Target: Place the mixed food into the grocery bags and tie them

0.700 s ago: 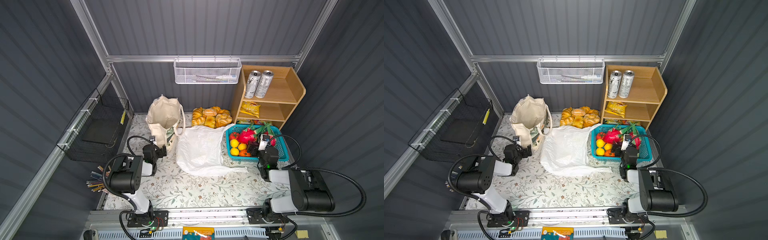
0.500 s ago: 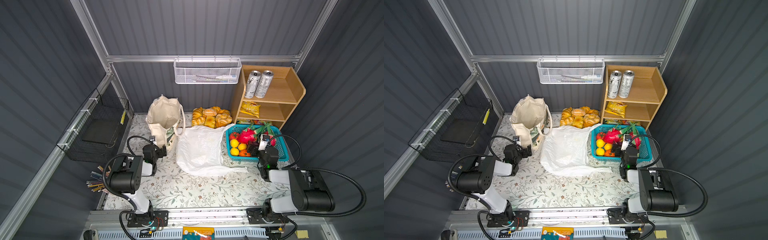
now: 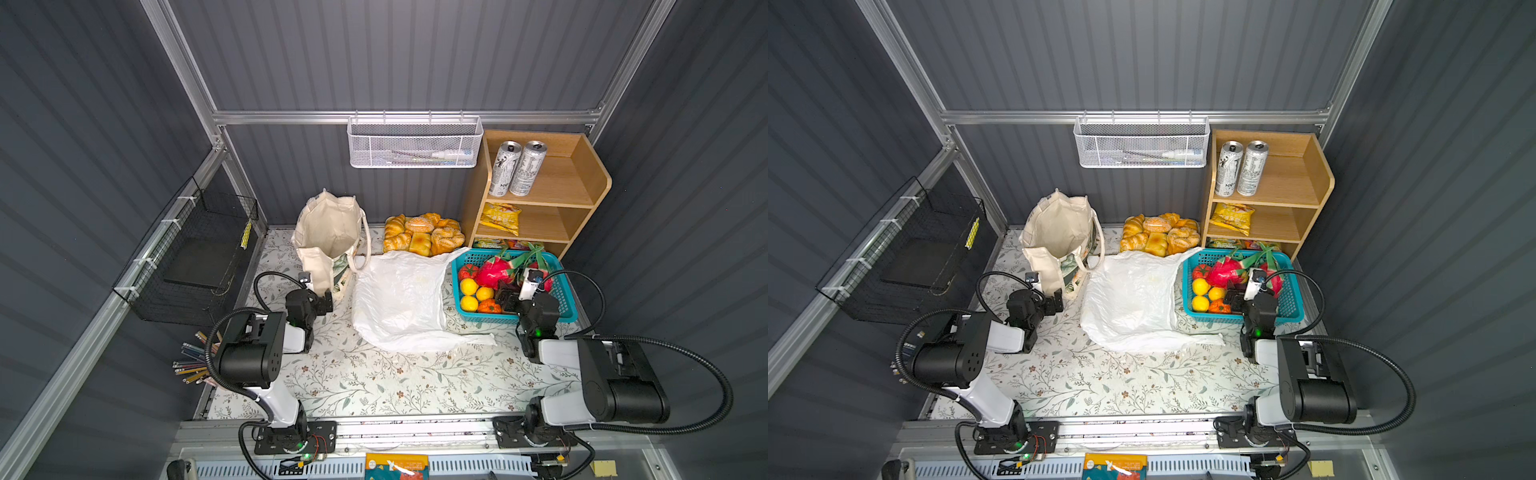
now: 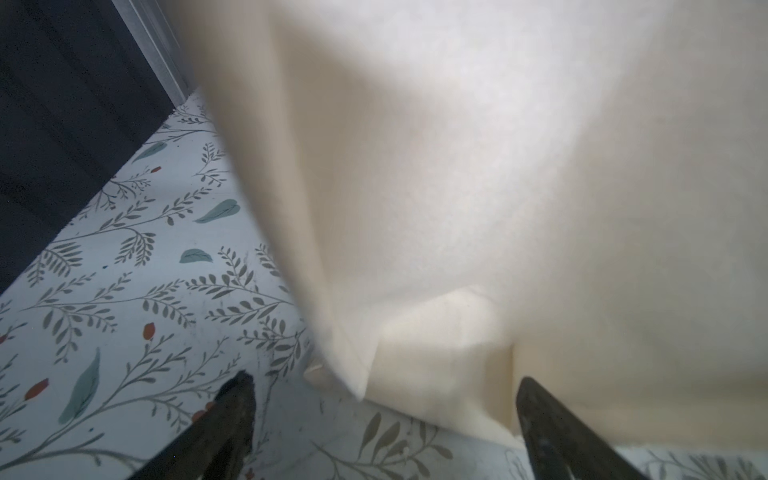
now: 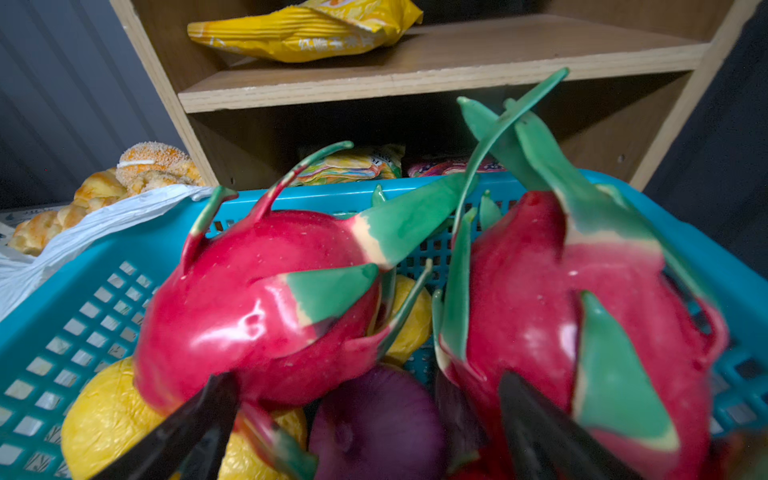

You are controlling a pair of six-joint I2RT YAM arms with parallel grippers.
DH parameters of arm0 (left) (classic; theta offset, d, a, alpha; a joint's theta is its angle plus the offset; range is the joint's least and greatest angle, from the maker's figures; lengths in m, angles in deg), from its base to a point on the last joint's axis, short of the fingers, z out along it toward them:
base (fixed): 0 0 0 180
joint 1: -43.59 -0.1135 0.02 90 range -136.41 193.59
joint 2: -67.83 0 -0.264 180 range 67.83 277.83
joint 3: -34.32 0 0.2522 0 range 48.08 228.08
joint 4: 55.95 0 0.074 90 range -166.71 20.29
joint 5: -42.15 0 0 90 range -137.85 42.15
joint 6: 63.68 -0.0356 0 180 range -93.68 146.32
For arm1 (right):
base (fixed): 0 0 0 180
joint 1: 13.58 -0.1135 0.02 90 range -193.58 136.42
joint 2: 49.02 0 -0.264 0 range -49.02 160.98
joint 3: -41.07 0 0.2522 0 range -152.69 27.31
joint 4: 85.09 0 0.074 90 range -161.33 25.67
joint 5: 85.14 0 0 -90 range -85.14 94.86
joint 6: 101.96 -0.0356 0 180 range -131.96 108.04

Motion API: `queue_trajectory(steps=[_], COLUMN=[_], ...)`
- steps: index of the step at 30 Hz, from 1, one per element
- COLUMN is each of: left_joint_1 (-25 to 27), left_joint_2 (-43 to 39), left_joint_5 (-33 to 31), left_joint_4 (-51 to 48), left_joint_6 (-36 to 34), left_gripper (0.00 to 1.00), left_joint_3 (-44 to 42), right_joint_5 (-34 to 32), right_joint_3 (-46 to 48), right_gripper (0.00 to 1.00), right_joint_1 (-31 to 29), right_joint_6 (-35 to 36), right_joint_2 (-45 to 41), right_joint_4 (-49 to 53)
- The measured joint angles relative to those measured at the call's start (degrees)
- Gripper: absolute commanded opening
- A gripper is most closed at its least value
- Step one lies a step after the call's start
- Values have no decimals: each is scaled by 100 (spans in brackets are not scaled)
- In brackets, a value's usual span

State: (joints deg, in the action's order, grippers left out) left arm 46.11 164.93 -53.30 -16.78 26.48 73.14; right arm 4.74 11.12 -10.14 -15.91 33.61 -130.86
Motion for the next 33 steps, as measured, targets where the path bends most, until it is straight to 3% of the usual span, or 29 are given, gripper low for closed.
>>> queue_trajectory(steps=[12, 18, 23, 28, 33], left_joint_1=[-2, -2, 0, 0, 17], left_joint_2=[-752, -2472, -3442, -3869, -4044], left_joint_5=[-264, -651, -634, -149, 437], left_joint_4=[-350, -1991, -3613, -5016, -5943], left_joint_6=[37, 643, 1427, 2013, 2284], left_gripper=[99, 99, 98, 97, 98], left_joint_3=[-81, 350, 1143, 1738, 2446], right_joint_5=[-286, -616, -710, 94, 1298], right_joint_3=[197, 184, -96, -634, -1534], right_gripper=[99, 99, 99, 99, 87], right_joint_1=[33, 57, 94, 164, 160], right_joint_6=[-120, -544, -2074, -3053, -3303], right_joint_2=[-317, -2452, -4054, -4645, -4601], right_joint_4=[-127, 1384, 2771, 3869, 4894])
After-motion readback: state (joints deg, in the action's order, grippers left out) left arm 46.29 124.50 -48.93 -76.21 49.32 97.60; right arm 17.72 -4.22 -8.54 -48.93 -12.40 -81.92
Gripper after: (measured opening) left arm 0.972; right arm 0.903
